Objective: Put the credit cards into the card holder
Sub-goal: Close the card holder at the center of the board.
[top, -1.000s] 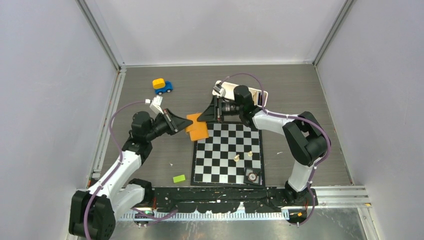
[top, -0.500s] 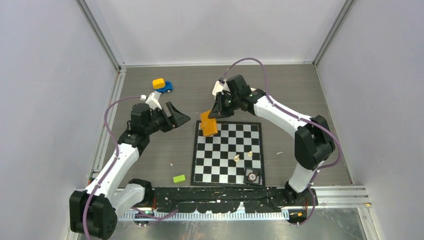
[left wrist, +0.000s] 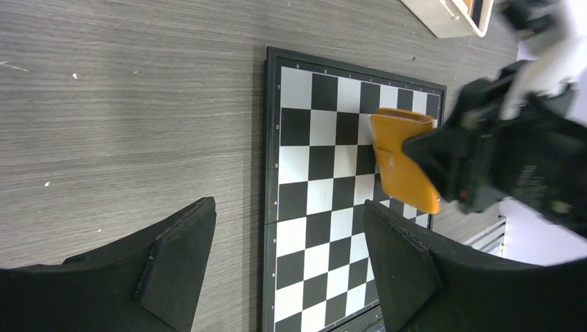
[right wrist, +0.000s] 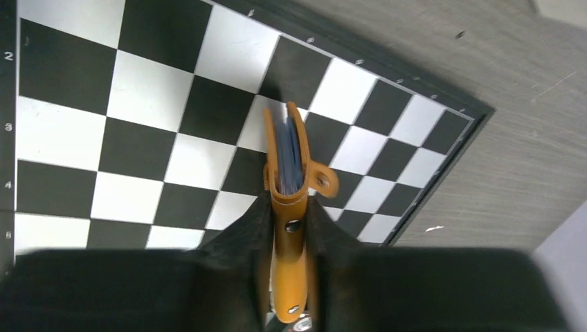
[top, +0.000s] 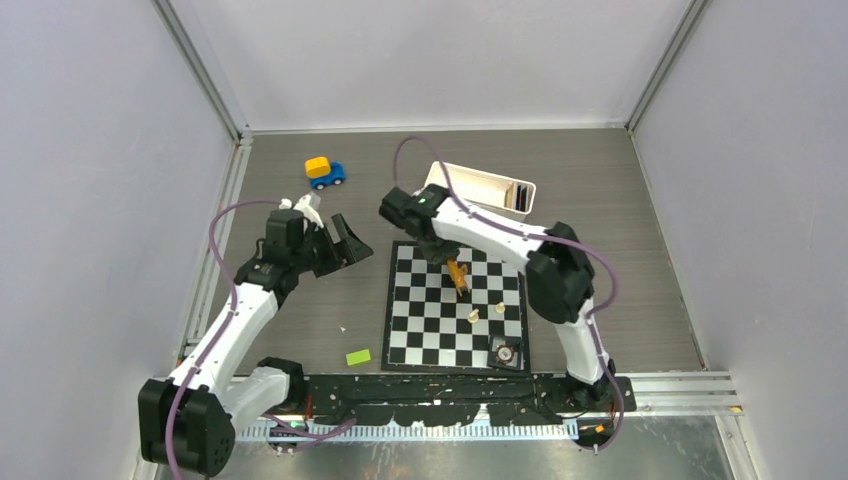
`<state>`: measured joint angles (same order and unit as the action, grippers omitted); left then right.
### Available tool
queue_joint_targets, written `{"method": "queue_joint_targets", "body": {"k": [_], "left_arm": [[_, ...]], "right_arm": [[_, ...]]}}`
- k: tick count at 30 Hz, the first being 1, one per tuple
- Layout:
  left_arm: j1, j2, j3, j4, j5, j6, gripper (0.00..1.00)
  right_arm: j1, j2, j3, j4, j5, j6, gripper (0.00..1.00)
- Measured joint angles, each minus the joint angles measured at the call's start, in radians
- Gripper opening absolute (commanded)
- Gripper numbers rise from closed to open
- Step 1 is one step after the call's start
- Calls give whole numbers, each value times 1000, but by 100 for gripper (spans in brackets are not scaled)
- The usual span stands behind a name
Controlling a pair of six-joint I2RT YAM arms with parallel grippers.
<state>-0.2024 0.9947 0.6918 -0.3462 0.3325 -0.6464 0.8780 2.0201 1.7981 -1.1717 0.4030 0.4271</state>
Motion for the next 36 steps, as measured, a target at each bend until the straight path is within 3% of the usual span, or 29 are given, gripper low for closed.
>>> {"method": "queue_joint_targets", "body": {"k": [5,10,19,28,36], "left_arm": [[0,-1,-6,-26,-5,0,80],[0,-27,-38,-48,-25,-5,80],[-24,-60,-107,-48,-33,-77,74],[-288,130,-87,43,-119,-180,68],[-388,285,-7,117,-143,-214,66]], "right_arm": [[61,152,90,-65,23,50,62],[84,156,133,-40,-24,76,65],[56,7,68,31,-90,69,57],[-67,-60,-111,34,-93,50,43],[-81,-61,-175,74,-149,50,37]]}}
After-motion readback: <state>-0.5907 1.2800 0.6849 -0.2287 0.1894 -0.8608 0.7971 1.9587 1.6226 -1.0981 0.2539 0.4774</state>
